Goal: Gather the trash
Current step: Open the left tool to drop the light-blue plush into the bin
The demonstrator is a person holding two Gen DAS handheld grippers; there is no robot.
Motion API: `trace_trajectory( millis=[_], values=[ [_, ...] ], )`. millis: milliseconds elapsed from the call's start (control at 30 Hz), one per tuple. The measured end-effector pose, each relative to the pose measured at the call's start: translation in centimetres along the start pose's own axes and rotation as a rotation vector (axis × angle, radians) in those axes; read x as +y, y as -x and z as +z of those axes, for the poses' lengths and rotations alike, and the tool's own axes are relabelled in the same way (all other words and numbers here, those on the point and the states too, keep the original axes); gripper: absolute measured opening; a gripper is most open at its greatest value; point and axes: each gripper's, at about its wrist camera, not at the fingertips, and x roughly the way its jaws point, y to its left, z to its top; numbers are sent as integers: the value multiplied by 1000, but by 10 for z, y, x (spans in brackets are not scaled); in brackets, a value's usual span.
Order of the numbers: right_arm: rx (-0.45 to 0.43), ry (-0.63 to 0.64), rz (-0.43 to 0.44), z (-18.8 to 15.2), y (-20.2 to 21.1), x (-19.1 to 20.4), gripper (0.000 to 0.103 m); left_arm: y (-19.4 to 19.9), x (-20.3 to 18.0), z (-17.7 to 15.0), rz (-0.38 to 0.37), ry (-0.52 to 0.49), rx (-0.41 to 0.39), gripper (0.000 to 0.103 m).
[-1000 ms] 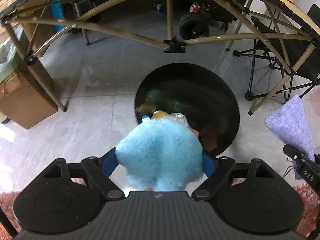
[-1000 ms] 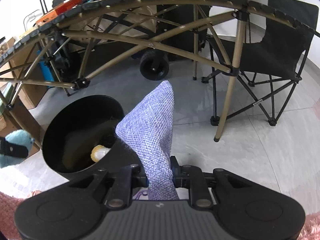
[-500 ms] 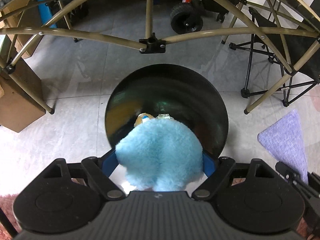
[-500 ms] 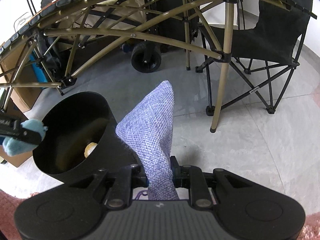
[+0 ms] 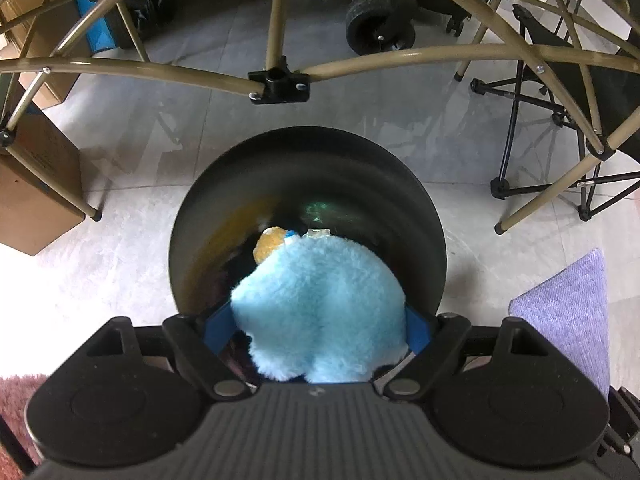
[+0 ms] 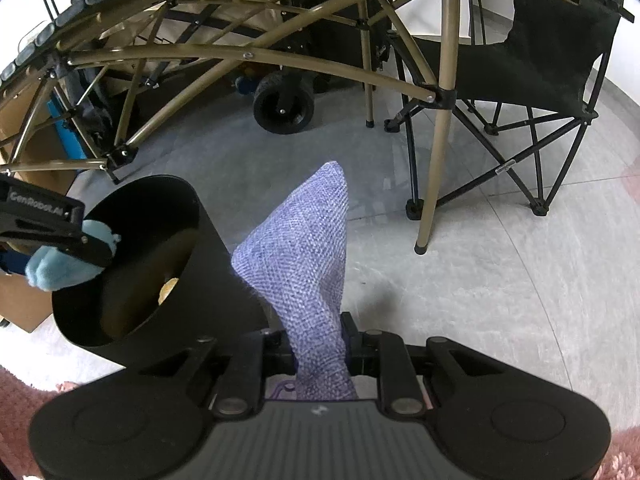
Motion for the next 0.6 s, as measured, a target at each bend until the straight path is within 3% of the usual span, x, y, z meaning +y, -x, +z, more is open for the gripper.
trace_trajectory(
  millis=[267,367,433,600],
  values=[
    [10,-2,1,-1,-2,-1,18,-8,-4,1,19,5,18,86],
    [9,-3,3,-1,-2,-1,18,-10,-1,1,8,19,33,90],
    [8,-2,4,-1,-1,-1,18,-11,0,1,7,19,42,103],
    [7,-1,4,-2,-1,-1,18,-10,-2,-1,9,3,47,103]
  ],
)
